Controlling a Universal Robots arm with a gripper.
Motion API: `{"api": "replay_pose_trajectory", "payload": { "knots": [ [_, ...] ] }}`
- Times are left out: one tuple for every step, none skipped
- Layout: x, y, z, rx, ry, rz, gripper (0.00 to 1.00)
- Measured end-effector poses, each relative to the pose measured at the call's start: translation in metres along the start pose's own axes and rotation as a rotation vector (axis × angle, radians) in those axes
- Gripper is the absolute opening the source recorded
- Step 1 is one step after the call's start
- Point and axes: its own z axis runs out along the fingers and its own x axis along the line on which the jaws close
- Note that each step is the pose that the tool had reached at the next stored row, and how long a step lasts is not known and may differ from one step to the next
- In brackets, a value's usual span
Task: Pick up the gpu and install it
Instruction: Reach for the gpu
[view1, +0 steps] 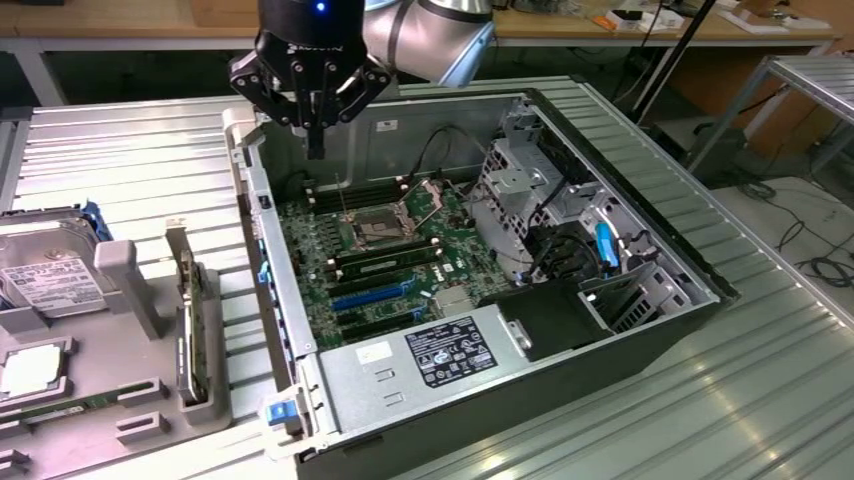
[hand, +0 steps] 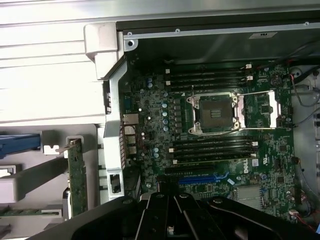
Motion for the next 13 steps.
{"api": "replay_pose_trajectory", "payload": {
  "knots": [
    [0.0014, -0.0001, 0.0001, 0.0000, 0.0000, 0.000, 0.11],
    [0.0023, -0.0002, 0.0002, 0.0000, 0.0000, 0.000, 0.11],
    [0.0034, -0.0003, 0.0004, 0.0000, 0.0000, 0.000, 0.11],
    [0.0046, -0.0004, 0.0004, 0.0001, 0.0001, 0.000, 0.11],
    [0.0052, -0.0004, 0.0005, 0.0000, 0.0000, 0.000, 0.11],
    [0.0058, -0.0005, 0.0006, 0.0001, 0.0000, 0.000, 0.11],
    [0.0067, -0.0005, 0.0007, 0.0000, 0.0000, 0.000, 0.11],
    [0.0072, -0.0006, 0.0007, 0.0000, 0.0000, 0.000, 0.11],
    [0.0077, -0.0006, 0.0007, 0.0001, 0.0000, 0.000, 0.11],
    [0.0088, -0.0007, 0.0008, 0.0000, 0.0000, 0.000, 0.11],
    [0.0096, -0.0008, 0.0009, 0.0000, 0.0000, 0.000, 0.11],
    [0.0104, -0.0008, 0.0009, 0.0000, 0.0000, 0.000, 0.11],
    [0.0109, -0.0009, 0.0009, 0.0000, 0.0001, 0.000, 0.11]
  ]
}}
